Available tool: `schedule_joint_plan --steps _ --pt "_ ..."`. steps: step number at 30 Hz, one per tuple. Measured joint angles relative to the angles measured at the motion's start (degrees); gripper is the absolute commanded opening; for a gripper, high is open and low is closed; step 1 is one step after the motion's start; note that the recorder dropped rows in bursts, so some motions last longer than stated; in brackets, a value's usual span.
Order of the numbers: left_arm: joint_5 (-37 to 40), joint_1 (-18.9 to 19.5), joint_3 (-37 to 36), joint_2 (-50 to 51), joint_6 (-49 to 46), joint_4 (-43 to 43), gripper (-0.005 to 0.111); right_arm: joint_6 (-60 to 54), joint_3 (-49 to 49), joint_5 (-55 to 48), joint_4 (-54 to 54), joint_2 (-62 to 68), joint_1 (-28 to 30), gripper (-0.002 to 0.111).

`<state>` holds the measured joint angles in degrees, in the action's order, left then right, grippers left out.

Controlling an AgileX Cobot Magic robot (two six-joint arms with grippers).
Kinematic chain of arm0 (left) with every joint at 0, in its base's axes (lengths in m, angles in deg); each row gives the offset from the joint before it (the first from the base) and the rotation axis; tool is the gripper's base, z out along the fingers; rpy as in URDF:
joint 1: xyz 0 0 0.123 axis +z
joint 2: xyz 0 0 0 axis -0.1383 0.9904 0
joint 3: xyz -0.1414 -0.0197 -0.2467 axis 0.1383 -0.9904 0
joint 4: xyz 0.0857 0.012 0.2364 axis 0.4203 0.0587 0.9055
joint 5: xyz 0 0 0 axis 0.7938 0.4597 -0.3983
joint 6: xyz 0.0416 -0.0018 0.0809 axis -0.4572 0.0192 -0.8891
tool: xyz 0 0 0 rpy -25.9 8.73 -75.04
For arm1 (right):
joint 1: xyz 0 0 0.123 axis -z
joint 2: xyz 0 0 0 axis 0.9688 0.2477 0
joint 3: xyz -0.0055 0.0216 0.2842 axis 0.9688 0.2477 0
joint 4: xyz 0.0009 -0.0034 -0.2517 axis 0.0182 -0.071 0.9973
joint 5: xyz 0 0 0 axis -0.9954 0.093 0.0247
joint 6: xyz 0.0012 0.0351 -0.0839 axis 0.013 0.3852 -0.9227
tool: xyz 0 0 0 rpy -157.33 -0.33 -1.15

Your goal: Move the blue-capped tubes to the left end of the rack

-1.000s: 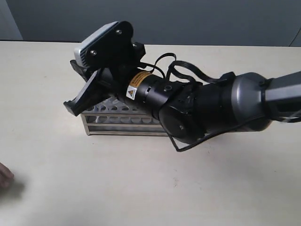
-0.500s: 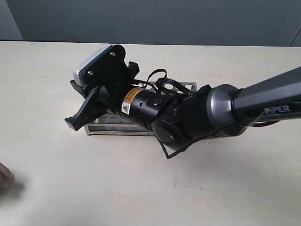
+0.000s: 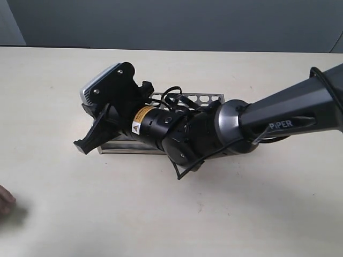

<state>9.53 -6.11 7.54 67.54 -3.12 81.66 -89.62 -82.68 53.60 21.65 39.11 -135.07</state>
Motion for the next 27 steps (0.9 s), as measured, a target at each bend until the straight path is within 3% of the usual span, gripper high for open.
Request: schedule_joint_plan --steps 3,10,14,17,21,27 --pt "0.0 0.0 0.0 0.0 0.0 0.0 0.001 0.05 0.0 -0.67 0.1 0.0 0.0 0.002" --pt "0.0 0.0 0.0 0.0 0.0 0.0 0.001 0.15 -0.2 -3.56 0.1 0.0 0.0 0.039" --pt "0.0 0.0 0.0 0.0 0.0 0.0 0.001 0.28 -0.2 -4.34 0.26 0.0 0.0 0.04" --pt "0.0 0.0 0.0 0.0 0.0 0.0 0.001 0.28 -0.2 -4.77 0.26 -0.87 0.0 0.034" --pt "0.0 0.0 0.0 0.0 0.0 0.0 0.001 -0.79 -0.2 -6.53 -2.82 -5.68 -0.04 0.0" --pt "0.0 0.0 0.0 0.0 0.0 0.0 0.001 -16.95 -0.43 -16.72 -15.06 -20.29 1.62 0.0"
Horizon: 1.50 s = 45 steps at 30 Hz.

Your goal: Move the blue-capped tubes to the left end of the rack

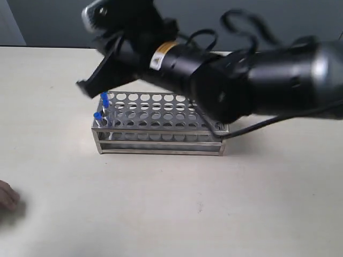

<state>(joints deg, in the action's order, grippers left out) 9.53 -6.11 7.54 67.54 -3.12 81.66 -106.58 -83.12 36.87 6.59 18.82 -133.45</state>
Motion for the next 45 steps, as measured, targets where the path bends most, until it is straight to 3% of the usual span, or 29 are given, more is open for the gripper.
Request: schedule_joint_plan --steps 7,15,20,26,33,38,45 --pt "0.0 0.0 0.0 0.0 0.0 0.0 0.001 -6.34 2.02 -16.14 -4.93 -15.12 14.84 0.0" --pt "0.0 0.0 0.0 0.0 0.0 0.0 0.001 -6.37 15.11 -21.32 -5.4 -36.2 34.49 0.0" --pt "0.0 0.0 0.0 0.0 0.0 0.0 0.001 -6.08 23.26 -28.71 -5.4 -51.95 42.65 0.0" --pt "0.0 0.0 0.0 0.0 0.0 0.0 0.001 -5.83 26.29 -46.07 -5.4 -66.88 45.12 0.0" --pt "0.0 0.0 0.0 0.0 0.0 0.0 0.001 -5.19 26.34 -53.76 -4.47 -74.19 45.48 0.0" --pt "0.0 0.0 0.0 0.0 0.0 0.0 0.001 -2.69 32.23 -48.07 -3.65 -76.38 45.52 0.0" --pt "0.0 0.0 0.0 0.0 0.0 0.0 0.001 7.25 49.14 -36.33 -3.86 -87.46 52.14 0.0"
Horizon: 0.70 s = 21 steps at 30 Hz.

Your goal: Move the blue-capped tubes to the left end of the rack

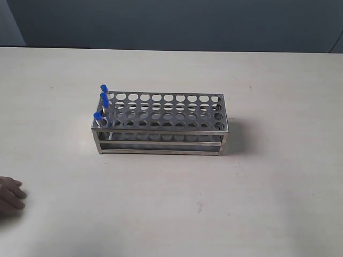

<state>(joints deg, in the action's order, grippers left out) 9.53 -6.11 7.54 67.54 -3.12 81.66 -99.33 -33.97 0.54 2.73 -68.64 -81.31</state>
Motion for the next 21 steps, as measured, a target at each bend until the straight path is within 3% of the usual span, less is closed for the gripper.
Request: schedule_joint_plan --steps 11,21 --pt "0.0 0.0 0.0 0.0 0.0 0.0 0.001 2.34 11.36 -0.26 0.14 -8.66 7.96 0.0" --pt "0.0 0.0 0.0 0.0 0.0 0.0 0.001 14.98 12.1 -5.08 8.16 -8.75 8.64 0.0"
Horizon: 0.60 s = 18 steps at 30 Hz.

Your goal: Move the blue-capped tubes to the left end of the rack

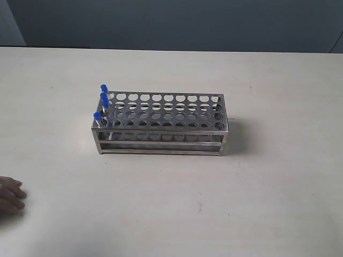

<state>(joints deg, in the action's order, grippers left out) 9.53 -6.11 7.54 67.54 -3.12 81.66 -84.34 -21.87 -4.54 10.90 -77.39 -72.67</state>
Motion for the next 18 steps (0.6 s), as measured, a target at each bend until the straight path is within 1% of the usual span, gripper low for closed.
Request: schedule_joint_plan --steps 4,18 --pt "0.0 0.0 0.0 0.0 0.0 0.0 0.001 0.22 0.0 -0.01 2.03 0.0 0.0 0.0" --pt "0.0 0.0 0.0 0.0 0.0 0.0 0.001 0.12 0.0 0.2 0.89 0.0 0.0 0.0"
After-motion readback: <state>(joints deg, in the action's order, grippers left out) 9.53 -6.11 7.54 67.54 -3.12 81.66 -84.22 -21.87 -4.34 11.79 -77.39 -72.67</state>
